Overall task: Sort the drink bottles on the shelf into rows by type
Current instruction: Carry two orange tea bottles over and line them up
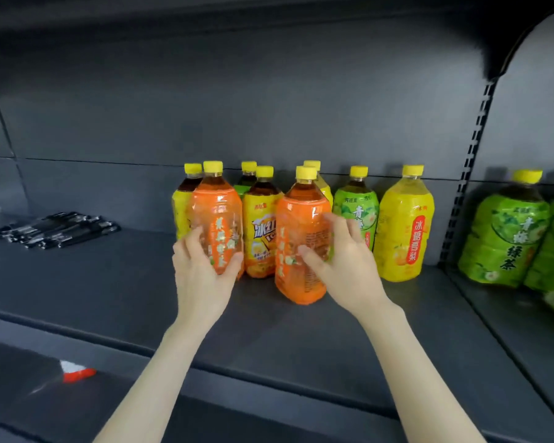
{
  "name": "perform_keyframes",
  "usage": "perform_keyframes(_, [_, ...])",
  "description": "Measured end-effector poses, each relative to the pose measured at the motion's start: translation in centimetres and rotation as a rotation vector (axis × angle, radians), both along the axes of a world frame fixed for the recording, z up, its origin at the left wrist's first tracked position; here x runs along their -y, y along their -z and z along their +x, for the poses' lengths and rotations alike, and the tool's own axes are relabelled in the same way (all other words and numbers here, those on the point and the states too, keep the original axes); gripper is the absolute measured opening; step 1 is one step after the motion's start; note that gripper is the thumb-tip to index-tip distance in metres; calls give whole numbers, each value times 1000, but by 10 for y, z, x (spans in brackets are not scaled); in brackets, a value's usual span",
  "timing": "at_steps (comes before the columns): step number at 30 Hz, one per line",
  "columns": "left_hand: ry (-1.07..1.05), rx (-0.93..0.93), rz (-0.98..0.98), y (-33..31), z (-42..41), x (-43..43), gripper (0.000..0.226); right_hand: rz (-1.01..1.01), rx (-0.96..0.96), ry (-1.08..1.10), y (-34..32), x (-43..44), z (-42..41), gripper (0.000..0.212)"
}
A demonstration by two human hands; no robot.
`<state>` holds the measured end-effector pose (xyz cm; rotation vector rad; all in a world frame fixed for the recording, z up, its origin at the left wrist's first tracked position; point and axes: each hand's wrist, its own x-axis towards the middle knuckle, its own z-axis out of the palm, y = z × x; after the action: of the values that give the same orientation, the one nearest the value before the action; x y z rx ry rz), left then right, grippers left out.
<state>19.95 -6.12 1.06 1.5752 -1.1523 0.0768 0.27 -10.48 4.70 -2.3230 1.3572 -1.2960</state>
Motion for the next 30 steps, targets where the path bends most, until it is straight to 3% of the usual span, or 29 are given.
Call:
perform_keyframes(5, [72,-169,87,-6,42,41,97,56,180,139,9,12,36,98])
perform_keyframes(9, [59,-215,144,-8,57,59,99,178,281,87,18,22,52,113])
perform_keyframes(16, [146,-268,75,-8,68,51,87,150,325,44,23,25,50,105])
perform_keyframes(21, [415,-403,69,-10,65,36,77,214,455,-82,27,19,41,103])
perform_keyframes(26, [655,-466,185,-8,49,32,100,295,661,-108,32,16,47,111])
perform_keyframes(30, [690,-568,112,-11,33,31,78,380,760,-93,32,15,56,85])
